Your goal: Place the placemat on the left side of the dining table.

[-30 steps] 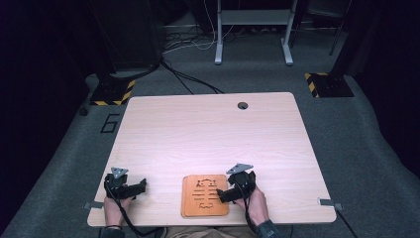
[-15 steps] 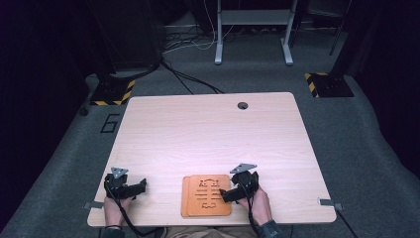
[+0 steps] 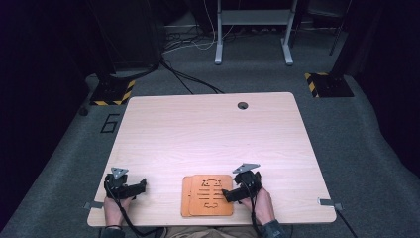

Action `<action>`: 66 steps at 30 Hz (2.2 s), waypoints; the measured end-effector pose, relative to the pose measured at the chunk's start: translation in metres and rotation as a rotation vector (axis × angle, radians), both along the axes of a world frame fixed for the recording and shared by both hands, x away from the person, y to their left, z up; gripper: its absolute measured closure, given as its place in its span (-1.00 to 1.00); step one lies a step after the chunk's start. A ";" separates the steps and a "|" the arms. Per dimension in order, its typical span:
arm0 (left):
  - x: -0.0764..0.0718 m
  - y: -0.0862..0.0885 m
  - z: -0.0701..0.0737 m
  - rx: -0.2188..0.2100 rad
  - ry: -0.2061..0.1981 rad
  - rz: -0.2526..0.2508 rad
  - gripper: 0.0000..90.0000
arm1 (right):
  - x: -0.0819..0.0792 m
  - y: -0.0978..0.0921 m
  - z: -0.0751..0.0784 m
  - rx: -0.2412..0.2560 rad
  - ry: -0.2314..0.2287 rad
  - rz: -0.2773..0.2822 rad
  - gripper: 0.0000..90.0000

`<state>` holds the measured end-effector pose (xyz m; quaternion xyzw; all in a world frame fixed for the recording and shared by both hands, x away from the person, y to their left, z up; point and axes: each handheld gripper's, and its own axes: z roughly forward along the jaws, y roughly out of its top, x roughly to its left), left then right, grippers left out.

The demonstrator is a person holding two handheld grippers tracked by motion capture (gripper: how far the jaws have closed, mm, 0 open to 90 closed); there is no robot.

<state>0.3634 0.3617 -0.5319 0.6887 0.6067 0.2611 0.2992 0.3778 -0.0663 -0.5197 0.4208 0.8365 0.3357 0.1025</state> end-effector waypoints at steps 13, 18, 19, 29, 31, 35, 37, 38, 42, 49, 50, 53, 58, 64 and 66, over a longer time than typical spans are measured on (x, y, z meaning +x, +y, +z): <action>0.000 0.000 0.000 0.000 0.003 -0.001 -0.90 | -0.002 -0.006 -0.002 -0.008 -0.023 0.006 -1.00; 0.000 0.000 0.000 0.000 0.000 0.000 -0.90 | -0.004 -0.009 -0.005 0.025 -0.055 0.006 -1.00; 0.000 0.000 0.000 0.000 0.003 -0.001 -0.90 | -0.005 -0.010 -0.006 0.031 -0.063 0.007 -1.00; -0.004 -0.006 0.004 -0.016 0.022 -0.005 -0.92 | -0.005 -0.010 -0.007 0.036 -0.068 0.006 -1.00; -0.006 -0.010 0.008 -0.020 0.029 -0.022 -0.95 | -0.006 -0.011 -0.007 0.037 -0.070 0.006 -1.00; -0.009 -0.018 0.016 -0.032 0.035 -0.057 -0.95 | -0.005 -0.011 -0.007 0.037 -0.074 0.009 -1.00; -0.009 -0.022 0.019 -0.031 0.035 -0.069 -0.95 | -0.005 -0.011 -0.007 0.037 -0.075 0.008 -1.00; -0.009 -0.025 0.020 -0.037 0.037 -0.075 -0.95 | -0.005 -0.011 -0.007 0.037 -0.076 0.007 -1.00; -0.009 -0.034 0.024 -0.030 0.055 -0.095 -0.93 | -0.005 -0.011 -0.007 0.040 -0.076 0.004 -1.00; -0.011 -0.048 0.035 -0.057 0.078 -0.151 -0.95 | -0.006 -0.011 -0.007 0.041 -0.076 0.003 -1.00; -0.011 -0.051 0.036 -0.062 0.076 -0.159 -0.95 | -0.006 -0.011 -0.007 0.041 -0.075 0.003 -1.00; -0.011 -0.057 0.040 -0.070 0.092 -0.195 -0.95 | -0.006 -0.011 -0.007 0.042 -0.075 0.002 -1.00; -0.011 -0.068 0.045 -0.074 0.097 -0.226 -0.95 | -0.006 -0.011 -0.007 0.042 -0.076 -0.003 -1.00; -0.009 -0.081 0.049 -0.104 0.122 -0.273 -0.95 | -0.006 -0.011 -0.008 0.042 -0.076 -0.005 -1.00; -0.009 -0.086 0.050 -0.100 0.130 -0.286 -0.95 | -0.006 -0.011 -0.008 0.042 -0.076 -0.006 -1.00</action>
